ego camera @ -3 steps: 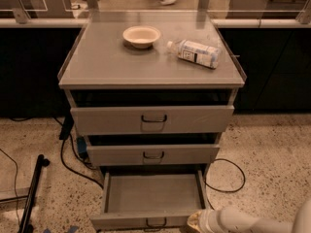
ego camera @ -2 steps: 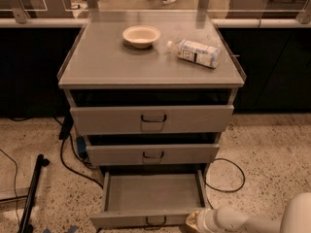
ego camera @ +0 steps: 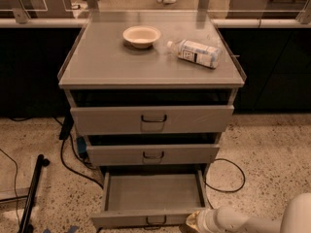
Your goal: Close bottom drawer
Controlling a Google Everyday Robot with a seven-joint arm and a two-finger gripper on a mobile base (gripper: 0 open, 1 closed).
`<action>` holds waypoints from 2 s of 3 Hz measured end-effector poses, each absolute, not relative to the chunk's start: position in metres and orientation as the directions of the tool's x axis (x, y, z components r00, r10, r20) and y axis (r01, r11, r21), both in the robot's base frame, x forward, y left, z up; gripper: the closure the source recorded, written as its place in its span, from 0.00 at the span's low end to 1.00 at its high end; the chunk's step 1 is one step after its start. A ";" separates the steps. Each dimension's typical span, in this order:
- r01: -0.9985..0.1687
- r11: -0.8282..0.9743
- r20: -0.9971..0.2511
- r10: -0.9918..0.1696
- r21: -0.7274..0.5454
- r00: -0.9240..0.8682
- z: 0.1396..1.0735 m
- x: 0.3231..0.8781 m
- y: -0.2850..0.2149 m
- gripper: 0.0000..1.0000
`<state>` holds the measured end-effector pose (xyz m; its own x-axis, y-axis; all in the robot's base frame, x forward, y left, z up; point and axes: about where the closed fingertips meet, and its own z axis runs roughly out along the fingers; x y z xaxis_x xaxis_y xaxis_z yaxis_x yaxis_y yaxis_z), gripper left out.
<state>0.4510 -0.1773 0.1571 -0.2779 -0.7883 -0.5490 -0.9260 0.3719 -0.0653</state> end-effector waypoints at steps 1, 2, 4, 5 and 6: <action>-0.927 0.369 -0.549 -0.790 -0.067 -0.275 0.157 0.452 -0.176 0.22; -0.931 0.358 -0.547 -0.795 -0.075 -0.261 0.155 0.458 -0.170 0.01; -0.955 0.273 -0.548 -0.820 -0.115 -0.168 0.147 0.525 -0.133 0.10; -0.958 0.246 -0.532 -0.836 -0.149 -0.132 0.146 0.573 -0.116 0.19; -0.954 0.247 -0.531 -0.839 -0.170 -0.123 0.150 0.589 -0.114 0.00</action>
Offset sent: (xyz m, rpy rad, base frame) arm 0.0168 0.0104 -0.0009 -0.0135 -0.0213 0.0259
